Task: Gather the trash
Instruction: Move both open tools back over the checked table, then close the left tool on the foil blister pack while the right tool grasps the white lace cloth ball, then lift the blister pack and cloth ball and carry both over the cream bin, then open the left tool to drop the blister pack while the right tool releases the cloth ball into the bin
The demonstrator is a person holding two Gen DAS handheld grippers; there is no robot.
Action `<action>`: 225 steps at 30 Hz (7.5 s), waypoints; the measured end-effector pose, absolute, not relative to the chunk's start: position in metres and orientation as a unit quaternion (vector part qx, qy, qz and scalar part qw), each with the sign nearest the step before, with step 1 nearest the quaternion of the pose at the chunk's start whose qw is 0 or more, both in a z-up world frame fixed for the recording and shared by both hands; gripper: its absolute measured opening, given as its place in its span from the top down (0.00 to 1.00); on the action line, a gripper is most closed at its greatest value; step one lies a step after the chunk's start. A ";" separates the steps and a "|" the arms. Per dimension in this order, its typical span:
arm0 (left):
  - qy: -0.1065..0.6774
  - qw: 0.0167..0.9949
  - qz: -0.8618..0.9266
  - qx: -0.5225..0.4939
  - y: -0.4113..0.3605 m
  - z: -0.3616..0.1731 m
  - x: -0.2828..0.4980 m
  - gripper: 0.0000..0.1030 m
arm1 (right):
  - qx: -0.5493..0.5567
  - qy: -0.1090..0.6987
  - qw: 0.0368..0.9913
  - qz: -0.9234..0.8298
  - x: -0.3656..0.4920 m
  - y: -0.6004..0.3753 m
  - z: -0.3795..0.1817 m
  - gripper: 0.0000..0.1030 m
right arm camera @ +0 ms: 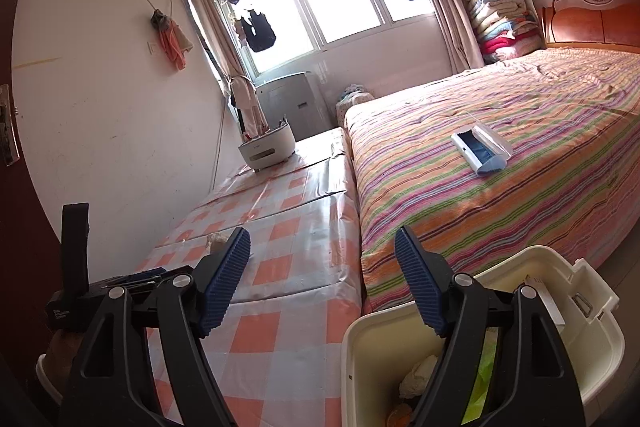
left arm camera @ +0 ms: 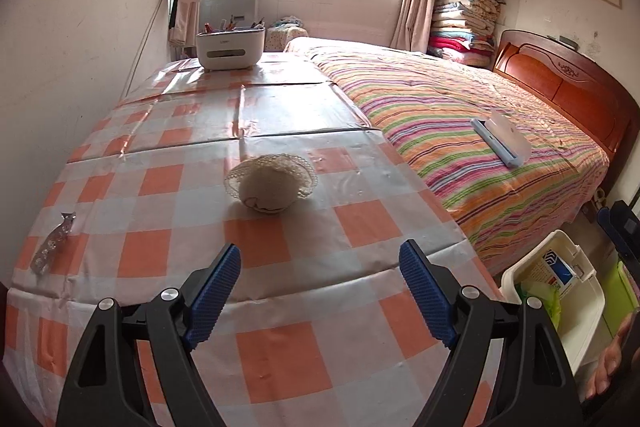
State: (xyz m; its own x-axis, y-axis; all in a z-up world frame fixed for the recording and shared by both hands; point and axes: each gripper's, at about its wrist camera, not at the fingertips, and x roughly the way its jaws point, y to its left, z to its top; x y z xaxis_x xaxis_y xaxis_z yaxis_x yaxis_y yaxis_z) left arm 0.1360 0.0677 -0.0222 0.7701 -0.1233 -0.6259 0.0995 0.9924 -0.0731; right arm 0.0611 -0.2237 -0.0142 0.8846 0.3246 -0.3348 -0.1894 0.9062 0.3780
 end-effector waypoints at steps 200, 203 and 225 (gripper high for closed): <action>0.388 0.845 -0.366 0.041 -0.162 -0.040 0.088 0.95 | 0.276 0.131 0.951 0.048 0.014 -0.364 -0.014 0.29; 0.385 0.846 -0.366 0.043 -0.165 -0.041 0.087 0.95 | 0.283 0.129 0.950 0.043 0.012 -0.368 -0.015 0.29; 0.352 0.886 -0.295 0.067 -0.173 -0.030 0.063 0.24 | 0.304 0.112 0.946 0.011 -0.010 -0.381 -0.019 0.24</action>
